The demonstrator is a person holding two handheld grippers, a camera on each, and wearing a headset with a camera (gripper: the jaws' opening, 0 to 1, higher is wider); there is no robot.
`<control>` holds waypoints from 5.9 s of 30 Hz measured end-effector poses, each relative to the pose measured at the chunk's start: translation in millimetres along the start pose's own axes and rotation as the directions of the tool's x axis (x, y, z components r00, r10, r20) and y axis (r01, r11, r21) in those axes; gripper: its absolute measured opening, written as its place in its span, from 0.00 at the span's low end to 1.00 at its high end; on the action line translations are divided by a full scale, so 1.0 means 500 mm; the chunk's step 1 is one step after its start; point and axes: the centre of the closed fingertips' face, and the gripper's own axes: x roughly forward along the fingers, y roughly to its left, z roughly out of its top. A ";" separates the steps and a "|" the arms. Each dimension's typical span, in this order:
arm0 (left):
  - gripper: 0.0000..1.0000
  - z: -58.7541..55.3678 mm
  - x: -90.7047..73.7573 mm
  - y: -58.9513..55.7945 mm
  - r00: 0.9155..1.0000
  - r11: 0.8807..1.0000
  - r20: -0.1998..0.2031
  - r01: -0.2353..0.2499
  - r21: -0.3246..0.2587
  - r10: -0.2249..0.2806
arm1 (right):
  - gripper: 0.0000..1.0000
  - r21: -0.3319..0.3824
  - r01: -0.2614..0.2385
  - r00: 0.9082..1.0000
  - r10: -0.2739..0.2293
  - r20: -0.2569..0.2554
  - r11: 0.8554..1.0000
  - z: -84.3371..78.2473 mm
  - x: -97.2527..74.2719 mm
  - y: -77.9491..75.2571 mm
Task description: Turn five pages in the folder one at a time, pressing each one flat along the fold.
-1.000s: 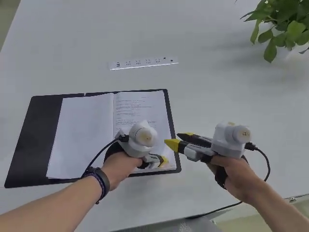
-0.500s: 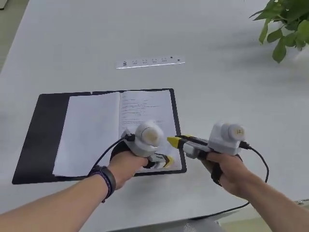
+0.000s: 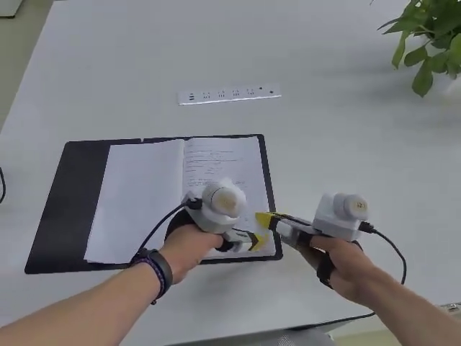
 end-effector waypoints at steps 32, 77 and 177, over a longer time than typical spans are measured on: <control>0.69 -0.016 -0.190 0.115 0.974 0.980 0.136 -0.165 -0.109 0.179 | 0.00 0.086 0.050 0.997 -0.056 0.060 0.995 0.006 0.004 0.028; 0.69 -0.168 -0.458 0.247 0.919 0.926 0.184 -0.307 -0.218 0.348 | 0.00 0.035 -0.122 0.988 0.118 0.097 0.992 0.049 0.144 0.252; 0.66 -0.317 -0.546 0.258 0.901 0.869 0.130 -0.348 -0.352 0.413 | 0.44 0.040 -0.228 0.928 0.229 -0.295 0.973 -0.200 0.430 0.398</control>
